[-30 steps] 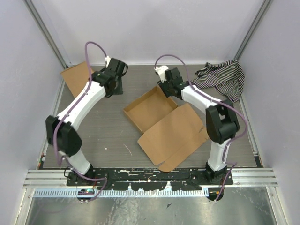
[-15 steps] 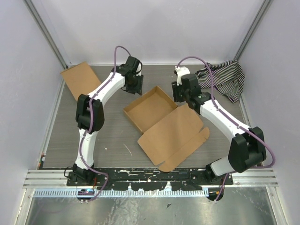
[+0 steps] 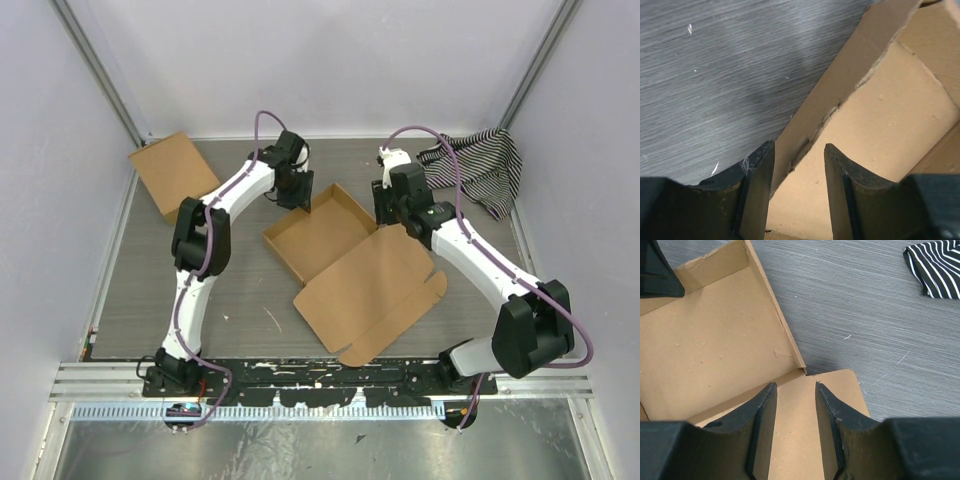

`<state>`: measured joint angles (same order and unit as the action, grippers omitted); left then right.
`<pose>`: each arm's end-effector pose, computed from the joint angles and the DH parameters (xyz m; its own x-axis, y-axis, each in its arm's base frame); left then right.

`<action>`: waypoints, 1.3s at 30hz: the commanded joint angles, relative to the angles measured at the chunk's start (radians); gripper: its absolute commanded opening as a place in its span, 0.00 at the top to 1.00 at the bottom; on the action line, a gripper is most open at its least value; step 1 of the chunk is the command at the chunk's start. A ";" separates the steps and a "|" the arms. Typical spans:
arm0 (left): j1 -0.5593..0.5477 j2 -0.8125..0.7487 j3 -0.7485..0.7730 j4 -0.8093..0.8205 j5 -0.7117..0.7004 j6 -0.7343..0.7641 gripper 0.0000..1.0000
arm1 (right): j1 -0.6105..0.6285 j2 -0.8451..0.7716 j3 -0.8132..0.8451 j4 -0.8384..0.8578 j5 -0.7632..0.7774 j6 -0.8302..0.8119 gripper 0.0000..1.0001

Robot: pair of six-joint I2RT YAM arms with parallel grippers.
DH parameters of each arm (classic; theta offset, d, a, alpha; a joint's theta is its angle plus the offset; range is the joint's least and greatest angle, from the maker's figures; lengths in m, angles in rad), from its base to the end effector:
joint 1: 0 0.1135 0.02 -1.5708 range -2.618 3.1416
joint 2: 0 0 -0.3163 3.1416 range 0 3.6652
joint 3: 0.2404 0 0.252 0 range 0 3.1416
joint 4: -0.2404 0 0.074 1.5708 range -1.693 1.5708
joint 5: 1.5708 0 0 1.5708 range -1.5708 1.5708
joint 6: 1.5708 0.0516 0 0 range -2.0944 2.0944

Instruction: Fold the paper box

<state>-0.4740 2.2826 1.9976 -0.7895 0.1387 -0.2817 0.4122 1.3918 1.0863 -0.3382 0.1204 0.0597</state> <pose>0.4754 -0.2519 0.2318 -0.8935 0.1490 -0.4236 0.2730 0.9292 -0.2492 0.2914 0.1206 0.3332 -0.5674 -0.1834 -0.8028 -0.2763 0.9608 -0.0242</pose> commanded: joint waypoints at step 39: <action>-0.025 -0.307 -0.158 -0.016 -0.319 0.152 0.35 | -0.029 0.107 0.116 -0.051 -0.083 0.230 0.54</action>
<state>-0.5068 1.7988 1.6432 -0.7971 -0.1410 -0.3843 0.3847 1.5318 1.2011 -0.4076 0.0692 0.2913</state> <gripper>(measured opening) 0.661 0.461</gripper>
